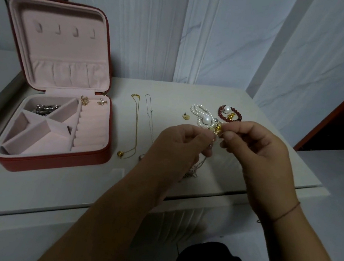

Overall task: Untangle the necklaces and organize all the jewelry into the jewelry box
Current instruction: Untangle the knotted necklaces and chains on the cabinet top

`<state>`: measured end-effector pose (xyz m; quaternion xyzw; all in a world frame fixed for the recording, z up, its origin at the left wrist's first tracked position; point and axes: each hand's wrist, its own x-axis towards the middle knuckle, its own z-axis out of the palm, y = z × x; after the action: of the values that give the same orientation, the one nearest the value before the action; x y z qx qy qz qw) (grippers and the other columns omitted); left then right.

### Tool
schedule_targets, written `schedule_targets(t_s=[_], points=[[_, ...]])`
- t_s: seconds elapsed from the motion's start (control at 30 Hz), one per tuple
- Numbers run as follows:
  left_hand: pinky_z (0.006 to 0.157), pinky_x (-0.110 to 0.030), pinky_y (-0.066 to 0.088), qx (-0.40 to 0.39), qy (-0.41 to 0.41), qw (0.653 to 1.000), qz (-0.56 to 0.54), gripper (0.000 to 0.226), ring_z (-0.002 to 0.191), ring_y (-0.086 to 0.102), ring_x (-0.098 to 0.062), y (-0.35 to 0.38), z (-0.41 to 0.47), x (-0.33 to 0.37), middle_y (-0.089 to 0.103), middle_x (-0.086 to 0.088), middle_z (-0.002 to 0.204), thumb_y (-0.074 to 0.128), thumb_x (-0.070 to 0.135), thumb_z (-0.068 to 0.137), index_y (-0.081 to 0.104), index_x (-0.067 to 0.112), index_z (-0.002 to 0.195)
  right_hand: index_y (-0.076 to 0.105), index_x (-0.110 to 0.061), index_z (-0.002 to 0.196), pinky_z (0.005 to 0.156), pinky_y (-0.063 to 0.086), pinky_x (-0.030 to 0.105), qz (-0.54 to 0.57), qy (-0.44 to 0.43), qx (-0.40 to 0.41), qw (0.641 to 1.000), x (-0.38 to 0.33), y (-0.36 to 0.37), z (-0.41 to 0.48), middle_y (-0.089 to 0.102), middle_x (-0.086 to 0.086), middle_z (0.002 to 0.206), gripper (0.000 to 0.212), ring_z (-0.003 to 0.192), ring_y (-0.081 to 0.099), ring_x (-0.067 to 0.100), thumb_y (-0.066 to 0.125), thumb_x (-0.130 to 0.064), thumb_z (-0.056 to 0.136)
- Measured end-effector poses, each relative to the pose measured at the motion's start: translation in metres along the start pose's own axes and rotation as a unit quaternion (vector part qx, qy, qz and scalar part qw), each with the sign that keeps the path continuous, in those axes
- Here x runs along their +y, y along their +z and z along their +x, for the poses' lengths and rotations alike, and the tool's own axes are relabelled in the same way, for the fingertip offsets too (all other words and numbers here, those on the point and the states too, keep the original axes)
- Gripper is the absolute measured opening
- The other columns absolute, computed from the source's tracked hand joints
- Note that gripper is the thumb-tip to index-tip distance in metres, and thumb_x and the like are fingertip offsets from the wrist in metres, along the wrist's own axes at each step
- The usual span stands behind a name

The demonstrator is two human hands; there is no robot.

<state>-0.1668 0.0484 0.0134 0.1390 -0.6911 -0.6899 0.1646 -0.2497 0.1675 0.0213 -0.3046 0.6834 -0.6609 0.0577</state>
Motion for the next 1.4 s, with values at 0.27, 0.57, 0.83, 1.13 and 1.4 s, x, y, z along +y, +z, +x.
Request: schedule_targets(t_s=[0.27, 0.57, 0.83, 1.13, 1.4], points=[[0.055, -0.013, 0.037, 0.002, 0.026, 0.999, 0.024, 0.014, 0.050, 0.050, 0.003, 0.000, 0.000, -0.003, 0.064, 0.009, 0.069, 0.058, 0.019, 0.091, 0.070, 0.016, 0.094, 0.065, -0.005, 0.092, 0.054, 0.046, 0.016, 0.222, 0.149, -0.011, 0.963, 0.003, 0.000, 0.001, 0.069, 0.002, 0.074, 0.024, 0.057, 0.052, 0.006, 0.059, -0.013, 0.070], [0.046, -0.021, 0.031, 0.043, -0.009, 0.999, -0.030, 0.019, 0.048, 0.035, -0.009, 0.004, 0.002, -0.003, 0.052, -0.010, 0.067, 0.054, 0.018, 0.093, 0.067, 0.011, 0.081, 0.059, -0.004, 0.091, 0.047, 0.033, 0.018, 0.249, 0.163, -0.053, 0.953, 0.003, 0.003, 0.003, 0.056, 0.004, 0.068, 0.021, 0.048, 0.037, 0.007, 0.054, -0.012, 0.073], [0.049, -0.017, 0.040, 0.025, -0.046, 0.998, -0.046, 0.009, 0.051, 0.047, -0.005, 0.002, 0.004, -0.008, 0.062, 0.006, 0.061, 0.064, 0.016, 0.086, 0.071, 0.016, 0.093, 0.065, -0.015, 0.075, 0.059, 0.039, 0.020, 0.322, 0.187, -0.050, 0.927, 0.003, 0.001, 0.002, 0.050, 0.000, 0.061, 0.012, 0.056, 0.044, 0.009, 0.055, -0.007, 0.074], [0.043, -0.015, 0.036, 0.030, -0.107, 0.959, -0.262, 0.010, 0.049, 0.044, -0.004, -0.001, 0.007, -0.005, 0.063, -0.003, 0.072, 0.058, 0.009, 0.089, 0.067, 0.006, 0.086, 0.067, -0.016, 0.080, 0.066, 0.042, 0.019, 0.196, 0.096, -0.055, 0.974, 0.004, -0.004, 0.002, 0.055, -0.002, 0.059, 0.012, 0.060, 0.049, 0.007, 0.062, -0.006, 0.076], [0.050, -0.019, 0.036, 0.047, -0.073, 0.977, -0.193, 0.026, 0.054, 0.043, -0.006, -0.004, 0.006, -0.005, 0.052, -0.003, 0.070, 0.046, 0.023, 0.098, 0.061, 0.007, 0.084, 0.071, -0.011, 0.084, 0.068, 0.049, 0.017, -0.112, 0.057, -0.101, 0.987, 0.008, -0.006, -0.002, 0.061, 0.020, 0.070, 0.003, 0.064, 0.054, 0.015, 0.068, -0.010, 0.083]])
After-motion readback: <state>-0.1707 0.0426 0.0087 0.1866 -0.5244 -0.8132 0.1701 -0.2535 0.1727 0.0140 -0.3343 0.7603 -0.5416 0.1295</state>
